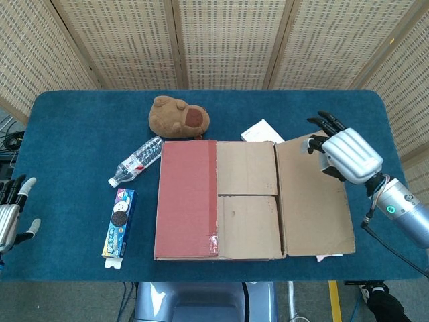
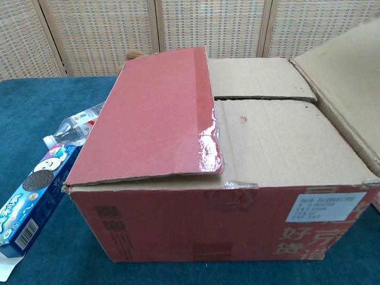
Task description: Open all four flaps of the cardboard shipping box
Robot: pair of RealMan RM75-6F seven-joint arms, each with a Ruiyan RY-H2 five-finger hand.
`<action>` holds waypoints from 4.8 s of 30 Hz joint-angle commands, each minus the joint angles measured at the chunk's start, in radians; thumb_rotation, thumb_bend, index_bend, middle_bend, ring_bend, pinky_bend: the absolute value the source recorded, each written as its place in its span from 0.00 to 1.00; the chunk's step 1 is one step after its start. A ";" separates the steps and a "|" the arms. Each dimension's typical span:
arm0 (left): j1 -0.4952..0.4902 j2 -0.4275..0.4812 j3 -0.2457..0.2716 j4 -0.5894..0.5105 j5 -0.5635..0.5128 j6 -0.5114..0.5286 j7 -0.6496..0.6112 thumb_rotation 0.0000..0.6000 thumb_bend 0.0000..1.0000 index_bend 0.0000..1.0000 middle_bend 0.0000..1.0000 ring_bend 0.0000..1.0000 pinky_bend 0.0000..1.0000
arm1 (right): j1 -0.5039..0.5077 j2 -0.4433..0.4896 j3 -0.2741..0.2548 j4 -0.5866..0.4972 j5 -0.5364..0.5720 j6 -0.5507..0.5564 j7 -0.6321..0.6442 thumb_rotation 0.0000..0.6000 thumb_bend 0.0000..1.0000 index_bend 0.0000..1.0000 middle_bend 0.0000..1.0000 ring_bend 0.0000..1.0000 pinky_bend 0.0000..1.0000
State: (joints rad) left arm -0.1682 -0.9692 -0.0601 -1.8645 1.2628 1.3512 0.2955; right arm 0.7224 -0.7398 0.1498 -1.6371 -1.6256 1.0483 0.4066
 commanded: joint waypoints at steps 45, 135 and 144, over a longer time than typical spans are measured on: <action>-0.755 0.113 -0.119 0.095 0.494 -0.687 -0.594 1.00 0.86 0.13 0.06 0.00 0.00 | -0.289 -0.160 -0.035 -0.172 0.203 0.215 -0.435 1.00 0.67 0.06 0.04 0.00 0.02; -0.817 0.297 -0.061 0.010 0.442 -0.547 -0.666 1.00 0.95 0.33 0.42 0.19 0.00 | -0.307 -0.190 -0.005 -0.156 0.175 0.154 -0.439 1.00 0.71 0.06 0.04 0.00 0.02; -0.740 0.400 -0.028 -0.006 0.506 -0.482 -0.693 1.00 0.95 0.33 0.42 0.19 0.00 | -0.302 -0.184 -0.001 -0.179 0.178 0.148 -0.461 1.00 0.70 0.06 0.04 0.00 0.02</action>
State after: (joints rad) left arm -0.9182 -0.5833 -0.0962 -1.8677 1.7590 0.8650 -0.3933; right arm 0.4206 -0.9246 0.1483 -1.8159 -1.4483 1.1967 -0.0537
